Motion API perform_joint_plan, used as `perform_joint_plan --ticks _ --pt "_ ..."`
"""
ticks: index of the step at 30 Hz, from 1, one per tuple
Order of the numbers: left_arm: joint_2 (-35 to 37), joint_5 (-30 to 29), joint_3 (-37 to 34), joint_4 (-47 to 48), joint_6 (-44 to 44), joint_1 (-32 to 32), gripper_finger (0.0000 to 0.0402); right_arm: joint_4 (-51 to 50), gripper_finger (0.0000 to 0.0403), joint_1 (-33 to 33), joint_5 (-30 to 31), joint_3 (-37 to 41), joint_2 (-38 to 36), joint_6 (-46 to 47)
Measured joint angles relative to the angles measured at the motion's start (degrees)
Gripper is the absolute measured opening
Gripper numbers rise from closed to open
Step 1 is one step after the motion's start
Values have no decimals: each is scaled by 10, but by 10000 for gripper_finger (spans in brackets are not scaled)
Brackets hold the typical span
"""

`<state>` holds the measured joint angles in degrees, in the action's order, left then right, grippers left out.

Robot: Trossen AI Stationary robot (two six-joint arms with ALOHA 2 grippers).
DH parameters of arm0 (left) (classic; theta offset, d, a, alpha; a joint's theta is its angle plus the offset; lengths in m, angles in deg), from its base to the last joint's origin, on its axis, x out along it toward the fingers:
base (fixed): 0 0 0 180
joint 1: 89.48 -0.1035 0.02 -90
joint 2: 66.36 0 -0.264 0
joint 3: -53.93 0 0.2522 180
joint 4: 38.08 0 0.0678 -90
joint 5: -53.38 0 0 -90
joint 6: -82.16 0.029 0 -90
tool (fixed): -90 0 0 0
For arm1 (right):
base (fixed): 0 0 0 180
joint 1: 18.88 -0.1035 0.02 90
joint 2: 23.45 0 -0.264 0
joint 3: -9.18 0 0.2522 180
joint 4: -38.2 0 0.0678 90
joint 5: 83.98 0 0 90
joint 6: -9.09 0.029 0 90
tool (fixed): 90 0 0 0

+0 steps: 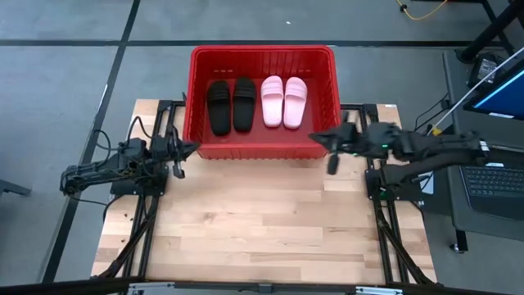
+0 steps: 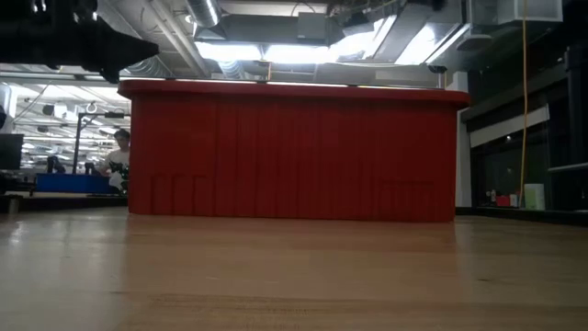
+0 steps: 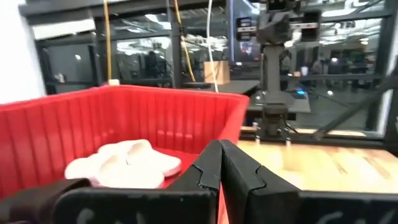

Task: Pick and place slides into bin
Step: Return to Home Position

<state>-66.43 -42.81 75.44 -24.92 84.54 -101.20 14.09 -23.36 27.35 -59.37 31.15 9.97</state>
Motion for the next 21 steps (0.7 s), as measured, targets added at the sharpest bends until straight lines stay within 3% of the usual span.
perform_joint_plan --ticks 6,12,18,21 --pt "0 71 -11 -3 -29 0 2 -35 5 6 -13 92 -171 1" --pt "-1 77 -66 -91 -43 0 2 -87 5 6 -15 123 -310 8" --pt "-6 134 -73 -135 25 1 2 -152 6 6 -20 123 -378 18" --pt "-5 139 -73 -136 -16 0 2 -191 6 6 -21 123 -397 6"
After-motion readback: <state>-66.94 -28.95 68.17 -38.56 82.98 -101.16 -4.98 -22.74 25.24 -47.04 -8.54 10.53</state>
